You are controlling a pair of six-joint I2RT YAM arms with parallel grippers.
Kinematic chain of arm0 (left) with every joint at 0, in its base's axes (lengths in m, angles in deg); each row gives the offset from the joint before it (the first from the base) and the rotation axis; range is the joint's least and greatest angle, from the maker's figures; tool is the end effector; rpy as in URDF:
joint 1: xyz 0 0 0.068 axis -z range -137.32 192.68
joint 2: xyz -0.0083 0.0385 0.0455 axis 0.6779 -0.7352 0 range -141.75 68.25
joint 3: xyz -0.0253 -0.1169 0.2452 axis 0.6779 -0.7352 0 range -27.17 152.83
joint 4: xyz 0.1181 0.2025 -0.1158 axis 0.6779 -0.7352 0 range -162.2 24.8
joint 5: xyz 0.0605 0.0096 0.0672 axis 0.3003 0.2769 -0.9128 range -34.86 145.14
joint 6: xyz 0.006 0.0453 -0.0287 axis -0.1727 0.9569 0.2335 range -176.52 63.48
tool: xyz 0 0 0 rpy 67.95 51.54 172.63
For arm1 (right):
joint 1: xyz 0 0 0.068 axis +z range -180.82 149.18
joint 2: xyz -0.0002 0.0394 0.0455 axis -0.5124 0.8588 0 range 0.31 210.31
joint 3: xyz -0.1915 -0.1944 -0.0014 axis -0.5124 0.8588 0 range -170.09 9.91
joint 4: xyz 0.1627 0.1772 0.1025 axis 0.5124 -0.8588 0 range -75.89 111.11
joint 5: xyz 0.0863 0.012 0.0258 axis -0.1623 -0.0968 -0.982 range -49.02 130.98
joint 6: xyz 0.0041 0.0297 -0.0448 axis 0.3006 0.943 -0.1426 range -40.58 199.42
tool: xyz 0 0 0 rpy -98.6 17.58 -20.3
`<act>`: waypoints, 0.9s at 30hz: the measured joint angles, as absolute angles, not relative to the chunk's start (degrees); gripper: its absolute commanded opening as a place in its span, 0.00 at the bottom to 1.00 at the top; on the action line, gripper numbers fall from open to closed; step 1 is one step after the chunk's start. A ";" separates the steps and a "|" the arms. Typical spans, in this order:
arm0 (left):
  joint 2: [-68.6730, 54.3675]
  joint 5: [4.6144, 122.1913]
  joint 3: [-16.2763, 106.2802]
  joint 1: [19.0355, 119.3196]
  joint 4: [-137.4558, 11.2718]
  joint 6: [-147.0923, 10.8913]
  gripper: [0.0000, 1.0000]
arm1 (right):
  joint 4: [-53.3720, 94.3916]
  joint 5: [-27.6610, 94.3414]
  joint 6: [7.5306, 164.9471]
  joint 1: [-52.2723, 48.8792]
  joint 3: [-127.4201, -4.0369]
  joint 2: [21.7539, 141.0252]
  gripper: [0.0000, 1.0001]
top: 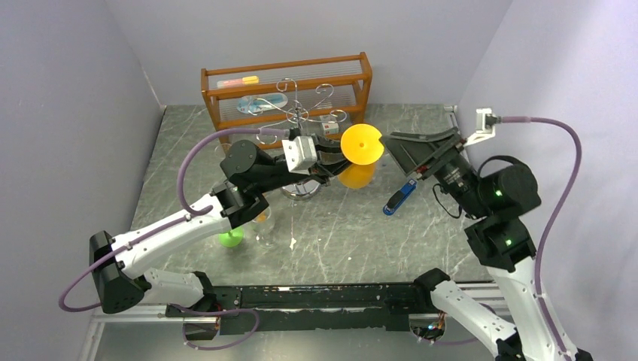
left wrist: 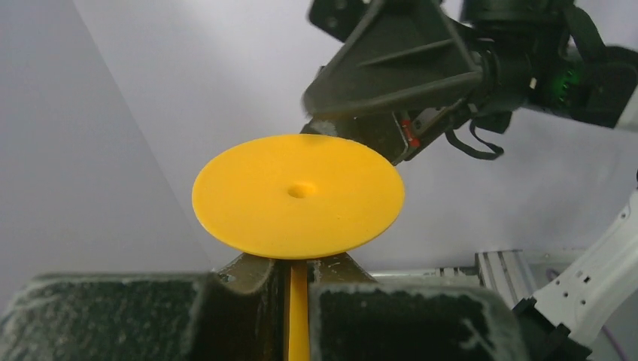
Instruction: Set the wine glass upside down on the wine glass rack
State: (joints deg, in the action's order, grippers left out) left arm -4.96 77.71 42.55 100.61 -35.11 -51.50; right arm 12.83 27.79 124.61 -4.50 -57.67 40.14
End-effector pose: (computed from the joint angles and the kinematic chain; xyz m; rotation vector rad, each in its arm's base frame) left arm 0.1411 -0.2509 0.4590 0.9154 0.7851 -1.0326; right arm 0.0937 0.0555 0.4861 0.0034 1.3367 1.2137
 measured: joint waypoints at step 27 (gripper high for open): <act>5.69 65.99 38.26 100.59 -44.97 -53.47 0.82 | 5.36 33.50 138.97 -4.50 -61.51 48.25 0.00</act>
